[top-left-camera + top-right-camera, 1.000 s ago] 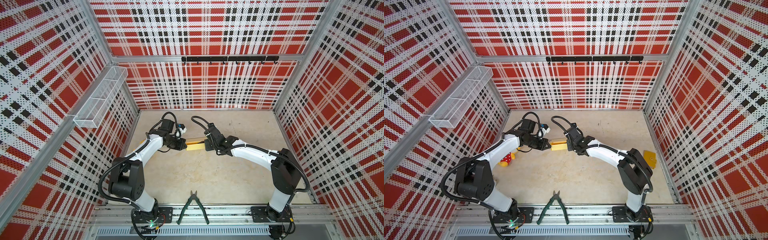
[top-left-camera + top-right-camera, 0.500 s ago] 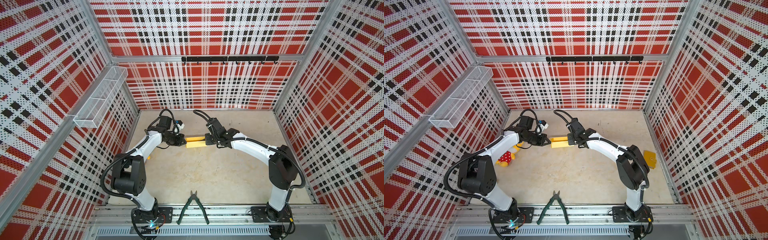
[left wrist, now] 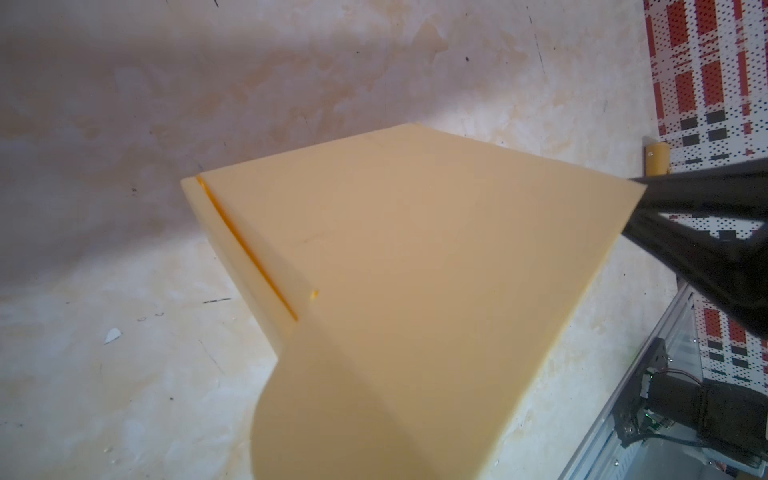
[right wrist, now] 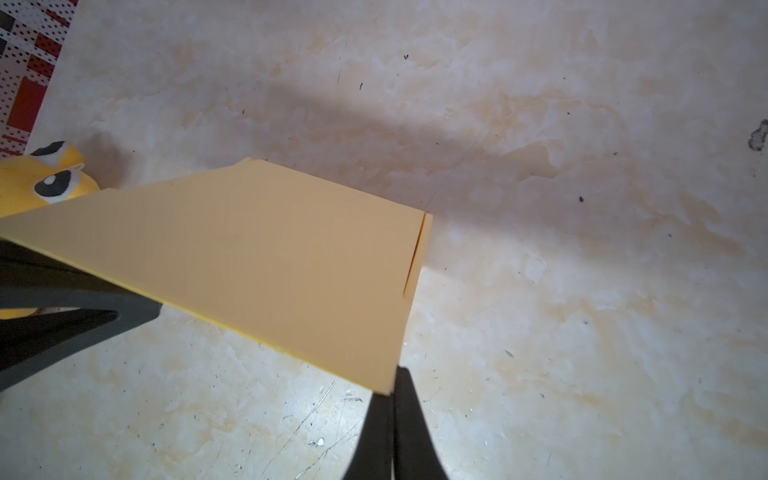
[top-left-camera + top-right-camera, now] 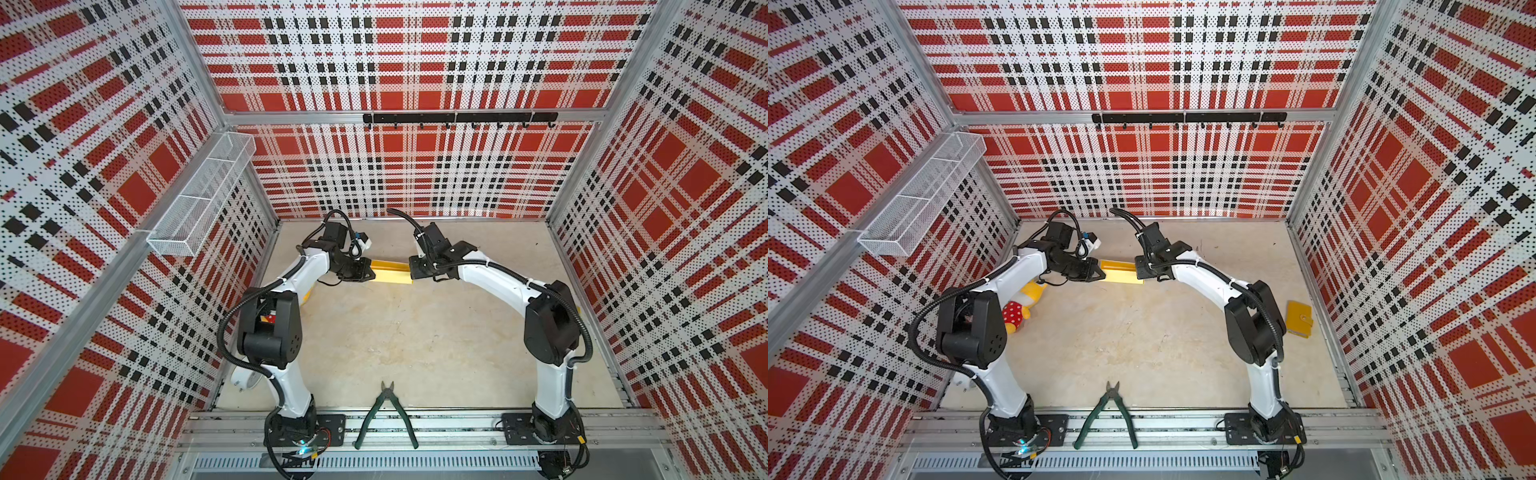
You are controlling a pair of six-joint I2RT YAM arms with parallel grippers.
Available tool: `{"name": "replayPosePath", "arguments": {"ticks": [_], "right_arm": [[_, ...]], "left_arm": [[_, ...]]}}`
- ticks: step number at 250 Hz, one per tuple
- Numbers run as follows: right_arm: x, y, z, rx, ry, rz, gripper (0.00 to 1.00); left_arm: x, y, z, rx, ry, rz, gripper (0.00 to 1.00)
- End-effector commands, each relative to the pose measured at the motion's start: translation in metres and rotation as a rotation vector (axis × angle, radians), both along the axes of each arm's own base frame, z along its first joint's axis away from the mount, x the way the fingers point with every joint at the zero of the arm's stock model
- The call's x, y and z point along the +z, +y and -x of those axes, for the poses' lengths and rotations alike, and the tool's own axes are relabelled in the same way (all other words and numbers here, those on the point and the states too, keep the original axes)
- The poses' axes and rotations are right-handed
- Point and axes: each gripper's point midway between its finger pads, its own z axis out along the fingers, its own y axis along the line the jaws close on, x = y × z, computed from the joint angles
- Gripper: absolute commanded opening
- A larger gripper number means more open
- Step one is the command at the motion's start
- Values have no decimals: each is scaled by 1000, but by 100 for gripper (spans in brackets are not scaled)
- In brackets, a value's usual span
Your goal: Fold the paper box
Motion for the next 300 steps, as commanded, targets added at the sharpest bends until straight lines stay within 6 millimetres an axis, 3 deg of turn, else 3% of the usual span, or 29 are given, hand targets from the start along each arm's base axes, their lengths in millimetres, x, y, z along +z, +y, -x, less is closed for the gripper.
{"name": "replayPosePath", "arguments": {"ticks": [1, 21, 37, 89, 139, 159, 212, 264, 300], "right_arm": [[-1, 1, -6, 29, 18, 12, 0], [-1, 0, -10, 32, 17, 17, 0], [-3, -1, -14, 31, 24, 20, 0], [-8, 0, -27, 31, 41, 32, 0], [-9, 4, -36, 37, 45, 45, 0], [-10, 6, -38, 40, 45, 46, 0], [-5, 7, -43, 43, 36, 57, 0], [-7, 8, -43, 42, 44, 56, 0], [-9, 8, -43, 41, 49, 54, 0]], "left_arm": [[8, 6, -6, 6, -9, -12, 0], [13, 13, -8, 16, -25, -30, 0], [21, 15, -7, 7, -45, -41, 9], [63, 17, 3, -2, -133, -16, 23], [95, 40, 0, 57, -222, -6, 33], [98, 50, -10, 71, -253, -50, 34], [111, 47, -39, -10, -349, -114, 39], [100, 22, -48, -148, -392, -213, 44], [86, 24, -57, -164, -391, -296, 43]]}}
